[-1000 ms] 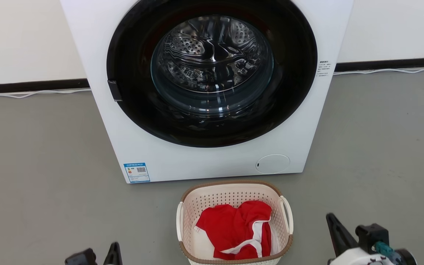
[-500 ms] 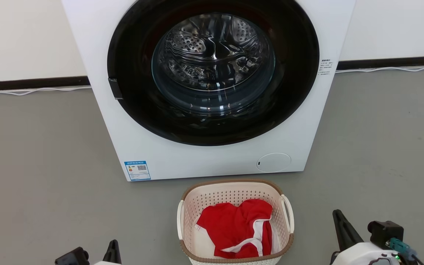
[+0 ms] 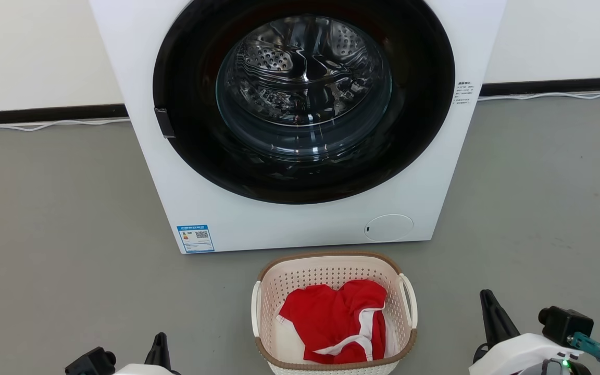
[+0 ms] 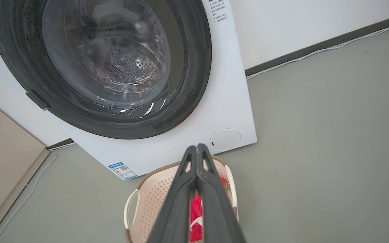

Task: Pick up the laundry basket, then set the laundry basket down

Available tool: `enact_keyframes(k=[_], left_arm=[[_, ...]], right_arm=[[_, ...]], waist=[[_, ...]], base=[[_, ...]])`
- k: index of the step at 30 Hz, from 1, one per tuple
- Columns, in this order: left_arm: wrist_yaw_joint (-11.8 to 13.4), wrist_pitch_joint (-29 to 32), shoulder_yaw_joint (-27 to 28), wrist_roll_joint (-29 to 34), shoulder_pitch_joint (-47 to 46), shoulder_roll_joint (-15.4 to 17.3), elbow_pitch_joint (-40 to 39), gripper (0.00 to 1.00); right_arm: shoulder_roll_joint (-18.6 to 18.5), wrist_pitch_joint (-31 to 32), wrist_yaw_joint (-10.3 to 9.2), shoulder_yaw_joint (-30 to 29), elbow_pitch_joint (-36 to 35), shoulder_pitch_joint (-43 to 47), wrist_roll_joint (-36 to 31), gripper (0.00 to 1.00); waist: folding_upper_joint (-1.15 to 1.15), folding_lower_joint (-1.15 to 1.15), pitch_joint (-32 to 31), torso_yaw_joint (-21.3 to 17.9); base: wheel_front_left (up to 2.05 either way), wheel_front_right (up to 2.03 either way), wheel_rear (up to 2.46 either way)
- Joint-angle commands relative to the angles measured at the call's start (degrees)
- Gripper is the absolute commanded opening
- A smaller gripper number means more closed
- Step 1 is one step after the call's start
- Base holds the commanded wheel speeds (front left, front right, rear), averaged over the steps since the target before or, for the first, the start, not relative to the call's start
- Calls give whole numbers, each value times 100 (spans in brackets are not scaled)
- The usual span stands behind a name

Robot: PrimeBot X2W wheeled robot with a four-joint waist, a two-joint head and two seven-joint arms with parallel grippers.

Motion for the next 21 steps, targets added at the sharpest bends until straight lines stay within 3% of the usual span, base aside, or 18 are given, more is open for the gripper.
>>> enact_keyframes(k=[1,21], left_arm=[[-60,23,88,-146,-238,36,-195,0],[-249,343,233,-1193,-261,55,-516,0]], right_arm=[[-20,44,18,0,-216,-169,200,0],[5,357,23,-108,-534,-136,1573,0]], waist=[[0,-1,4,3],[0,-1,61,34]], base=[[0,0,0],[0,0,0]])
